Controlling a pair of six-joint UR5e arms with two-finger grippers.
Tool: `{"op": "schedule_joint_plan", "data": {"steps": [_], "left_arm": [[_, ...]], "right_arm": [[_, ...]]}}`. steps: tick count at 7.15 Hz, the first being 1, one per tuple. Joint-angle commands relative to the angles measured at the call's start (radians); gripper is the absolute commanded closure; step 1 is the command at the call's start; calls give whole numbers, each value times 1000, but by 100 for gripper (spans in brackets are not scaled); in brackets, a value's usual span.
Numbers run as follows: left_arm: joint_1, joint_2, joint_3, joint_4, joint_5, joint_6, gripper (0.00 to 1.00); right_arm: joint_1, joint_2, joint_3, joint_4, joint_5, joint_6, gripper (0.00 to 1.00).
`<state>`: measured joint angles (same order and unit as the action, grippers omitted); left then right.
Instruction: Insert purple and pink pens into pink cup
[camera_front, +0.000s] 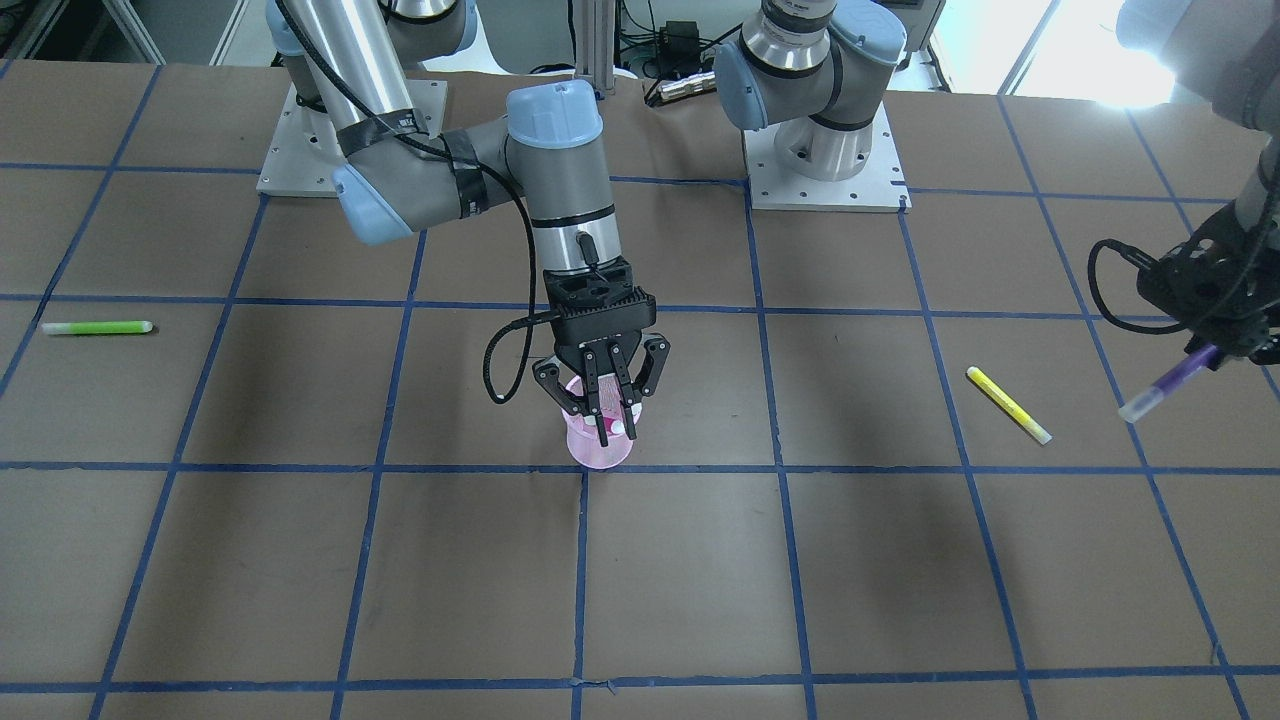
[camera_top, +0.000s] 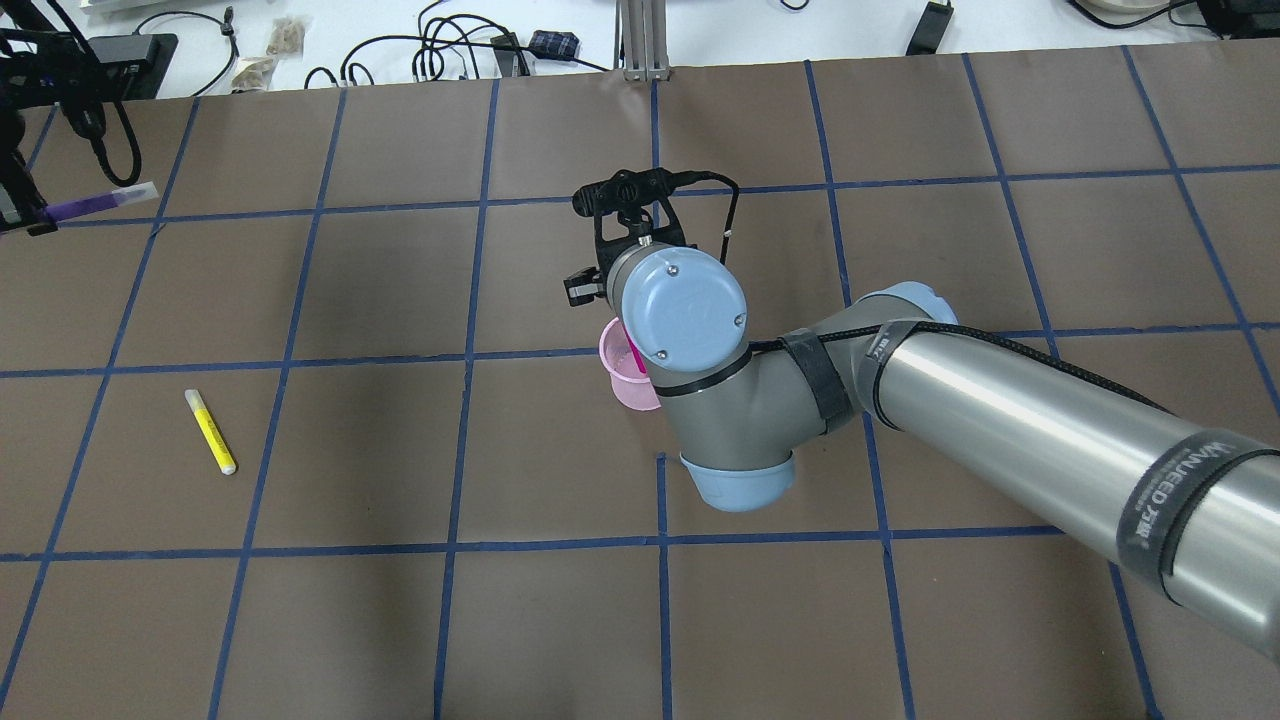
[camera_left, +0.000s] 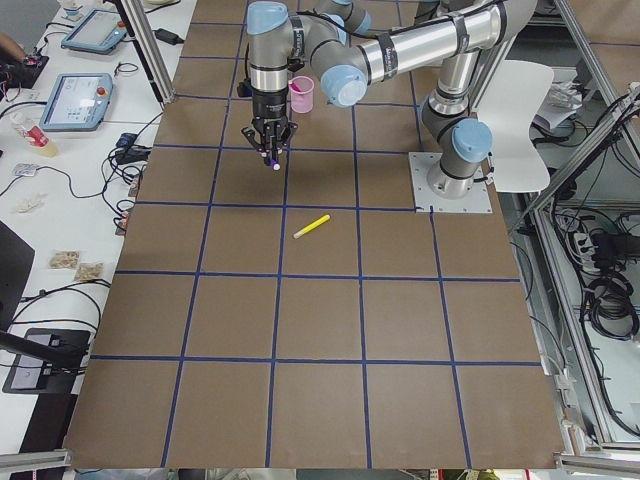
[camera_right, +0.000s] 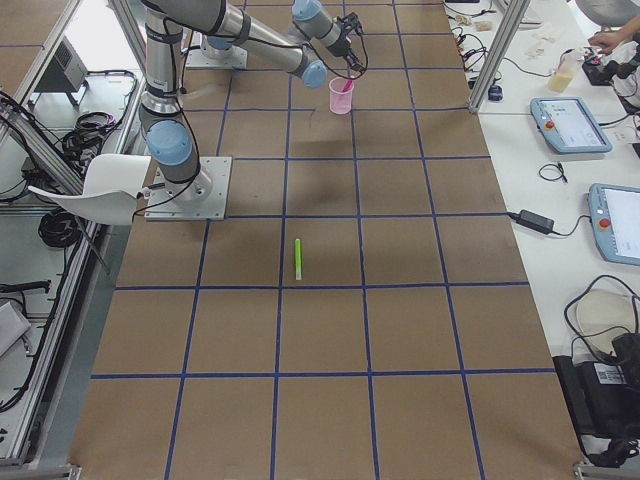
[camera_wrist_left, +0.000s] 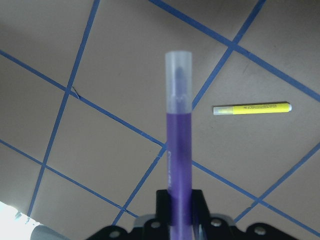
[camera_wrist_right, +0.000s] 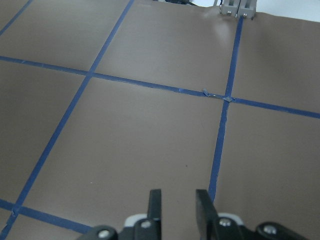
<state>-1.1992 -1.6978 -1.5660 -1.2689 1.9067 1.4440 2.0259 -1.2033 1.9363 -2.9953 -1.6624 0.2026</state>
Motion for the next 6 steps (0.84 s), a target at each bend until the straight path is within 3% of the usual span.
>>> {"op": "schedule_joint_plan", "data": {"steps": [1,2,4,6], "left_arm": [[-35,9,16,-45,-1,-7,100],[-92,24,20,-73,2,-69,100],[-221,43,44,-179,18,-271,100],[-440,20,69,-205,141,-336,100]], "right_arm": [[-38,-11,-28,44,9,34,0],[-65,-25,-86,171,45,31,0],[-183,-92,-231,553,108,-73,0],[-359,-200,-255,878,200,-86,0]]}}
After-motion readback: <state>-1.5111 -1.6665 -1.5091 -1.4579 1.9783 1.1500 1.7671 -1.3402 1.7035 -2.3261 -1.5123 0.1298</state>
